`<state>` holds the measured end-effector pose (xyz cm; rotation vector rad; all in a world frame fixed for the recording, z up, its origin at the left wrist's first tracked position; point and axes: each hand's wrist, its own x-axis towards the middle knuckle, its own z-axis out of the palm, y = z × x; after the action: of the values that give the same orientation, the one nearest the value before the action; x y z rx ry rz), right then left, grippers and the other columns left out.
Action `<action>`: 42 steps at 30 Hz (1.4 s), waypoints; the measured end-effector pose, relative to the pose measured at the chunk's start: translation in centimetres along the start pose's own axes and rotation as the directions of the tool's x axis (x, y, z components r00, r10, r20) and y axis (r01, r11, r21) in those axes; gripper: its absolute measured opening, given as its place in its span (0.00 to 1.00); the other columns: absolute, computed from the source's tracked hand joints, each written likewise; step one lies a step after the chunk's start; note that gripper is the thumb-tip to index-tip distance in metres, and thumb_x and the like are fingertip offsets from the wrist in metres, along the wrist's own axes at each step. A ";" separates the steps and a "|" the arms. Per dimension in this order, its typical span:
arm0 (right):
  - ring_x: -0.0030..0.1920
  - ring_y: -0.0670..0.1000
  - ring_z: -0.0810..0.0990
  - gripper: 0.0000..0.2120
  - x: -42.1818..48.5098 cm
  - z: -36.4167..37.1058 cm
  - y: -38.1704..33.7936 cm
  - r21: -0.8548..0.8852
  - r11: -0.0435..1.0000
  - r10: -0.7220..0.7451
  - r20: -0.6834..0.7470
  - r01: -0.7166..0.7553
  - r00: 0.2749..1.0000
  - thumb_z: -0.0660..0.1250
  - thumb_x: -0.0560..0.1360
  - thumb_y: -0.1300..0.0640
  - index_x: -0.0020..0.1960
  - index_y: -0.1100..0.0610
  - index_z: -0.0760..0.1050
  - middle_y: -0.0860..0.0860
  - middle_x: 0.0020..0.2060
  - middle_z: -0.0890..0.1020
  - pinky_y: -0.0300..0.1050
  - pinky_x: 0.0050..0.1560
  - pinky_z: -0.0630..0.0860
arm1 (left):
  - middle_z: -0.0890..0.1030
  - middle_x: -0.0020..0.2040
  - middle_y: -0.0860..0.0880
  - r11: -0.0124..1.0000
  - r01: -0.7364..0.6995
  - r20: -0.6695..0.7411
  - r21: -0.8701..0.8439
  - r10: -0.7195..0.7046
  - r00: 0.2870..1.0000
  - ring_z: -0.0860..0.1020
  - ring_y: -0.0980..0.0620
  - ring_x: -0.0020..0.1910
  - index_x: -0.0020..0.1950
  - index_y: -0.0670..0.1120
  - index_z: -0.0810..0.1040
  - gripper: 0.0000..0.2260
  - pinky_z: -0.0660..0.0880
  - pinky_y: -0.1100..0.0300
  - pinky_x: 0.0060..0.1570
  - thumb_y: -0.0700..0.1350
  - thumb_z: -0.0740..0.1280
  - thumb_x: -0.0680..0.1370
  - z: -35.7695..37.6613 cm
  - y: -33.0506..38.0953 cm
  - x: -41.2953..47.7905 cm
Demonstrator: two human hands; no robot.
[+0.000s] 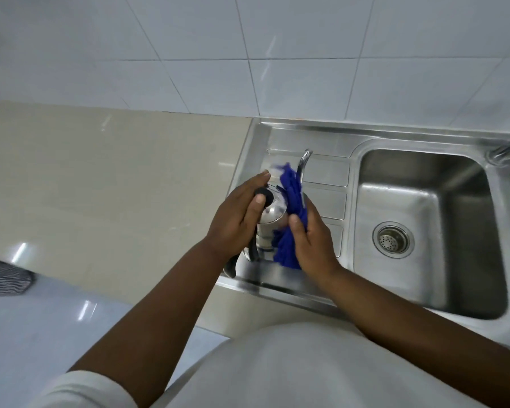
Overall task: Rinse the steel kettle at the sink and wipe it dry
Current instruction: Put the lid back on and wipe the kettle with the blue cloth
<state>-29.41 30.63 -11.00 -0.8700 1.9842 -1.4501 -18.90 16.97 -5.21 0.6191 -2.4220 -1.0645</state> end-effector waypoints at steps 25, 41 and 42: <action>0.68 0.49 0.75 0.26 -0.9 1.8 1.3 0.310 0.895 0.333 0.013 -0.320 0.943 0.48 0.80 0.35 0.75 0.42 0.64 0.46 0.67 0.77 0.53 0.71 0.70 | 0.75 0.66 0.52 0.992 0.122 -0.169 -0.023 -0.124 0.978 0.70 0.58 0.65 0.69 0.48 0.72 0.22 0.66 0.60 0.67 0.54 0.49 0.82 1.7 0.5 -0.7; 0.60 0.55 0.73 0.24 4.5 0.2 0.4 -0.300 0.886 -0.391 -0.075 0.353 0.917 0.48 0.84 0.46 0.73 0.52 0.71 0.54 0.59 0.78 0.51 0.64 0.70 | 0.77 0.65 0.51 0.991 0.124 -0.191 -0.041 -0.130 0.973 0.71 0.56 0.65 0.68 0.47 0.74 0.21 0.67 0.58 0.66 0.53 0.50 0.82 1.6 0.6 -0.7; 0.63 0.55 0.73 0.23 4.9 0.6 0.2 -0.219 0.911 -0.373 -0.081 0.348 0.924 0.49 0.84 0.48 0.71 0.54 0.73 0.54 0.60 0.78 0.54 0.66 0.70 | 0.77 0.65 0.51 0.991 0.129 -0.192 -0.043 -0.135 0.972 0.71 0.56 0.64 0.68 0.47 0.74 0.21 0.68 0.57 0.66 0.53 0.50 0.82 1.6 0.5 -0.7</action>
<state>-32.20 26.55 -11.54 -1.3264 2.1718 -1.5470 -19.34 18.60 -5.93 0.8432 -2.2181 -1.0383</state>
